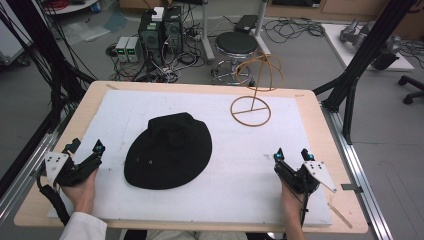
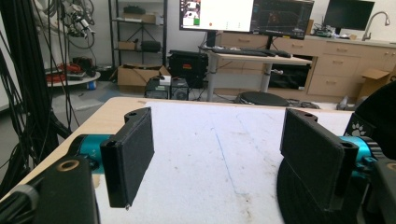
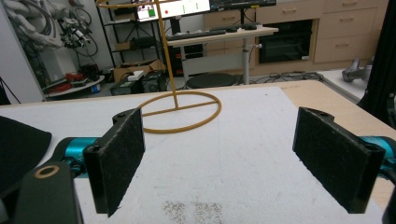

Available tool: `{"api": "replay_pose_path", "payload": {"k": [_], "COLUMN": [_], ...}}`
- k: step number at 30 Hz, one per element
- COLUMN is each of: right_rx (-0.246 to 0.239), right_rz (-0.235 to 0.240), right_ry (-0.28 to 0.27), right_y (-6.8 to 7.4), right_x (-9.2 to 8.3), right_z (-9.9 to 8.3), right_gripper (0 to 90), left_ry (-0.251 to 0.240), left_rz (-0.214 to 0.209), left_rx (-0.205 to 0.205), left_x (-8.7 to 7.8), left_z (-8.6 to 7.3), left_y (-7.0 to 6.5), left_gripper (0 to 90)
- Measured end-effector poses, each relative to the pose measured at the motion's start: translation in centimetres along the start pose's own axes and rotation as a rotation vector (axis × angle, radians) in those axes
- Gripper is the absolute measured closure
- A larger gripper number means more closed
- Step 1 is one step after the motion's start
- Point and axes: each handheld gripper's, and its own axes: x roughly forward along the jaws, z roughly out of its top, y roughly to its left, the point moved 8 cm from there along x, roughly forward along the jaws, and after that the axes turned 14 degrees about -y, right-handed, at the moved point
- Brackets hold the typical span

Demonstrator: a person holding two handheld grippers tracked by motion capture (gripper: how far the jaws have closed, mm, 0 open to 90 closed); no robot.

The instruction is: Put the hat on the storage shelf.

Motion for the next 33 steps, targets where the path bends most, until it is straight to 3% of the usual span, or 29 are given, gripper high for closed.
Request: {"api": "replay_pose_path", "payload": {"k": [18, 29, 33], "right_rx": [-0.007, 0.004, 0.001], "right_rz": [0.006, 0.006, 0.007], "right_ry": [0.004, 0.006, 0.003], "right_y": [0.0, 0.0, -0.2], "right_x": [0.1, 0.1, 0.1], "right_z": [-0.1, -0.1, -0.1], "right_gripper": [15.9, 15.8, 15.3], "left_ry": [0.001, -0.007, -0.007], "left_rz": [-0.011, -0.021, -0.049], "left_rx": [-0.029, -0.02, -0.033], "left_x": [0.1, -0.1, 0.0], "left_z": [-0.1, 0.4, 0.9], "left_y": [-0.1, -0.3, -0.7], "left_gripper": [26.1, 26.1, 25.9]}}
